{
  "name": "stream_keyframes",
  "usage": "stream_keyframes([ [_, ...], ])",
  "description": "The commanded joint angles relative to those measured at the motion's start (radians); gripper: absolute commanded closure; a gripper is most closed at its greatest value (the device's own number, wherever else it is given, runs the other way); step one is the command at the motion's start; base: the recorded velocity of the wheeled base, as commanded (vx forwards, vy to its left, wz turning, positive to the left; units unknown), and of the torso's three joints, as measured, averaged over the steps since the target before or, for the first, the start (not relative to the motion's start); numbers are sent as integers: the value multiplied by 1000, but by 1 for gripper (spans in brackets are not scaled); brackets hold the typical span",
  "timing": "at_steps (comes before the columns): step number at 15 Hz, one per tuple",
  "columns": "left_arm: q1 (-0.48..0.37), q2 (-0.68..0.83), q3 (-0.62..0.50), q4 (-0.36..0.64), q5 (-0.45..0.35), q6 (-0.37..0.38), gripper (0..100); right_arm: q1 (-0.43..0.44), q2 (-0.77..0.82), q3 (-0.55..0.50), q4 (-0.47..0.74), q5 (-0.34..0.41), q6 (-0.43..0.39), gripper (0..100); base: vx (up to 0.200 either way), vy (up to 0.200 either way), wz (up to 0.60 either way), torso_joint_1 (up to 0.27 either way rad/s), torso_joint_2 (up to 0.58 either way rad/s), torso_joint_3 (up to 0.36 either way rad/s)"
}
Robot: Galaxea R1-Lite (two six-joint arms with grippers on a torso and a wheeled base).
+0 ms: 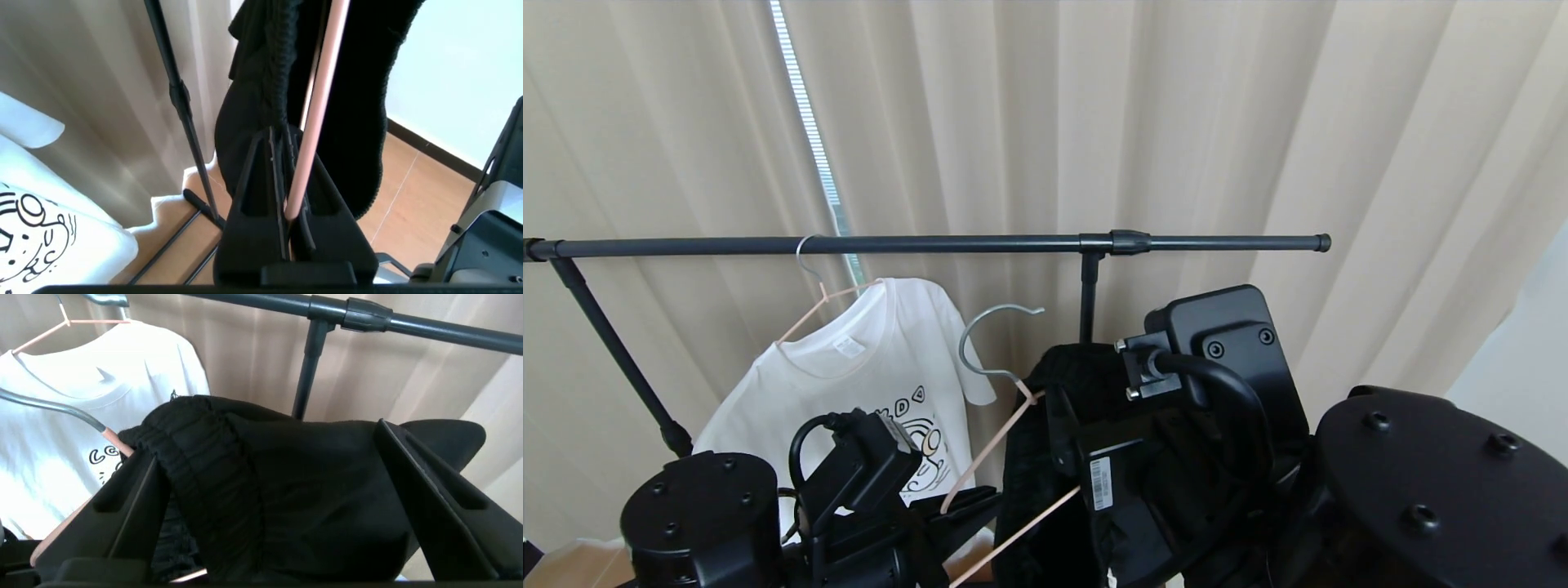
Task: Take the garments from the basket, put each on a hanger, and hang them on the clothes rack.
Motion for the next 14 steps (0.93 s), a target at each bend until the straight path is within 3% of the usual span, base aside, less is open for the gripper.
stream_keyframes([
  [1,0,15,4,-11,0,0,100,1,-5,-1,-4,0,-8,0,0,0,0,0,0,0],
  [14,17,26,1,-53,14,-14,100,25,-30,40,-3,17,-31,0,0,0,0,0,0,0],
])
